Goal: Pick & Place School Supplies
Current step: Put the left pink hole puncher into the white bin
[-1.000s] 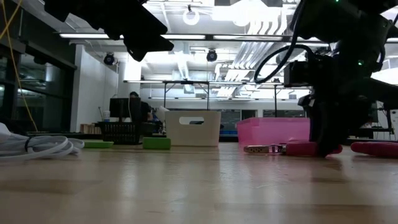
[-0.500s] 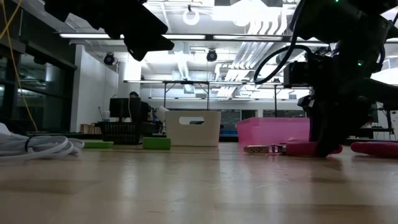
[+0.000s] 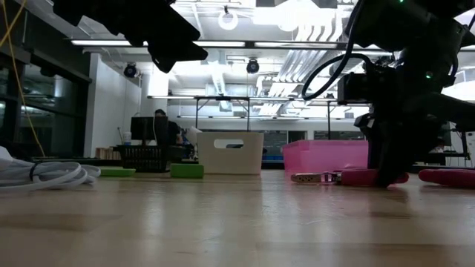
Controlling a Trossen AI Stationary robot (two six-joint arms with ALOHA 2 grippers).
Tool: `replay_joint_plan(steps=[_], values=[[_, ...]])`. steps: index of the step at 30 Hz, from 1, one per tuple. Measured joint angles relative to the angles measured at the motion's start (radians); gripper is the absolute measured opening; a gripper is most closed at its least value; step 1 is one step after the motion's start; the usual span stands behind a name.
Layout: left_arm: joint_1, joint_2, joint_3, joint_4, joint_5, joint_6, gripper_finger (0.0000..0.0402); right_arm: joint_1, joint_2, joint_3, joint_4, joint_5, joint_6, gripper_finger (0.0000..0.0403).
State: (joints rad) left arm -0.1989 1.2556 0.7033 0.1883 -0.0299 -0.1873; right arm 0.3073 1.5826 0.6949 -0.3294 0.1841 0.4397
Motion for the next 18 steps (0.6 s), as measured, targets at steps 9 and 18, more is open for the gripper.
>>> replay_joint_plan(steps=[9,18], values=[[0.0,0.0,0.001,0.0,0.0,0.0,0.0187,0.0,0.001,0.0,0.006,-0.009,0.01,0.0088],[0.0,0.0,0.001,0.0,0.0,0.0,0.0187,0.0,0.0,0.0,0.008,-0.03,0.02,0.0036]])
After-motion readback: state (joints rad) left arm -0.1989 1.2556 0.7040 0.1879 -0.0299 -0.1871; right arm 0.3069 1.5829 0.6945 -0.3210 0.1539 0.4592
